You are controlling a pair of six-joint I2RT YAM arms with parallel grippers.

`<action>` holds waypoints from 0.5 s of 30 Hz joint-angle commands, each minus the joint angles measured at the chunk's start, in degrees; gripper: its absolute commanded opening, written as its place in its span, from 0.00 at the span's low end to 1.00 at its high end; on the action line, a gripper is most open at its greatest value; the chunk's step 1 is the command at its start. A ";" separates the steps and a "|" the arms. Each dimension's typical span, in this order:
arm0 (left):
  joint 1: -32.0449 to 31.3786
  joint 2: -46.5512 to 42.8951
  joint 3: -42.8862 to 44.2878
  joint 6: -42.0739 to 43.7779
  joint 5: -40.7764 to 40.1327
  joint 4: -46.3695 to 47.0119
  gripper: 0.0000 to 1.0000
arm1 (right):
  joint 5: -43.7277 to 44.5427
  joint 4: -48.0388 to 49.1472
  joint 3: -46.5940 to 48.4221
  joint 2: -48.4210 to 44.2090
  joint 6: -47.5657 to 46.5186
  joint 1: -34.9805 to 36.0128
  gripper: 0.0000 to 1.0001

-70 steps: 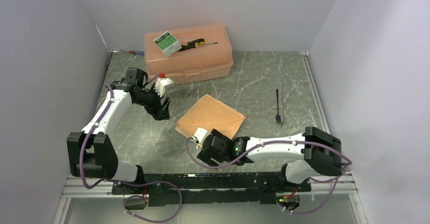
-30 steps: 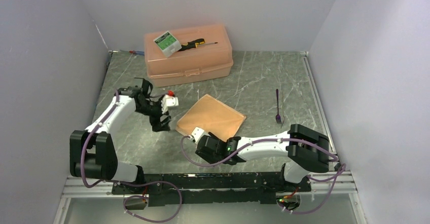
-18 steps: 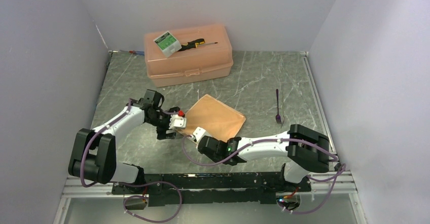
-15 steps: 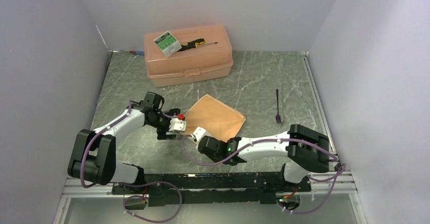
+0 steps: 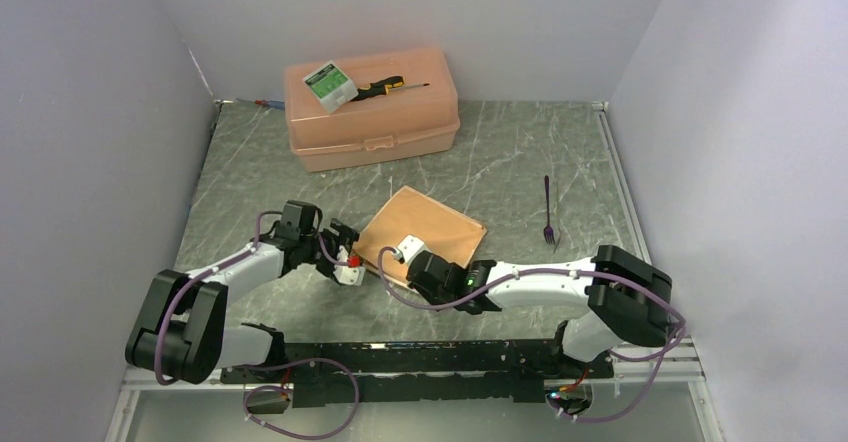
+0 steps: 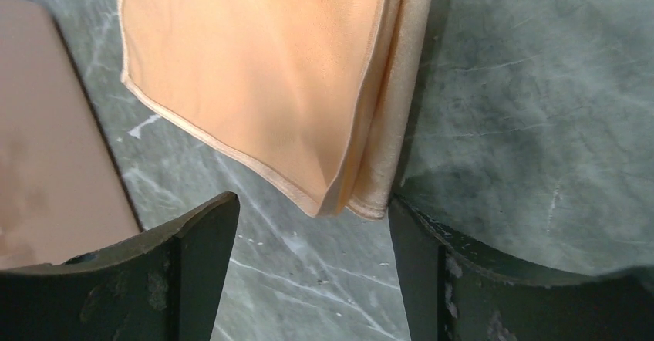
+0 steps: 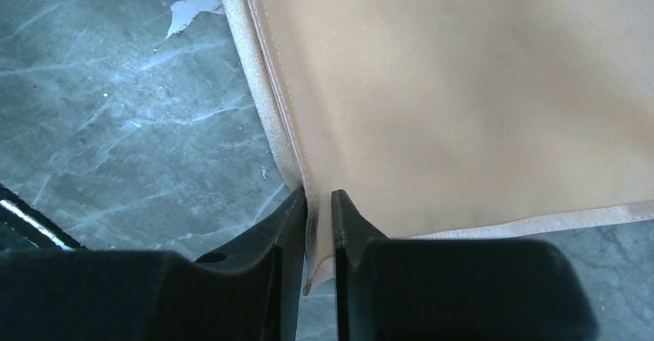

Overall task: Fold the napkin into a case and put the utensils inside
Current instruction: Pick up the upper triangle-folded napkin from the center of the board.

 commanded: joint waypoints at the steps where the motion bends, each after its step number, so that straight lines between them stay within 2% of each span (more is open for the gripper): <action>1: -0.50 -0.87 -3.38 6.03 1.19 5.41 0.77 | -2.75 2.57 -0.28 -1.33 -1.18 -0.68 0.21; 7: -1.78 -1.38 -4.70 6.09 1.28 3.93 0.75 | -4.78 3.42 -0.86 -2.41 -0.89 -2.61 0.17; 15: -2.50 -0.61 -1.80 7.74 3.92 -5.49 0.72 | -7.22 4.15 -1.78 -4.80 -0.35 -5.62 0.12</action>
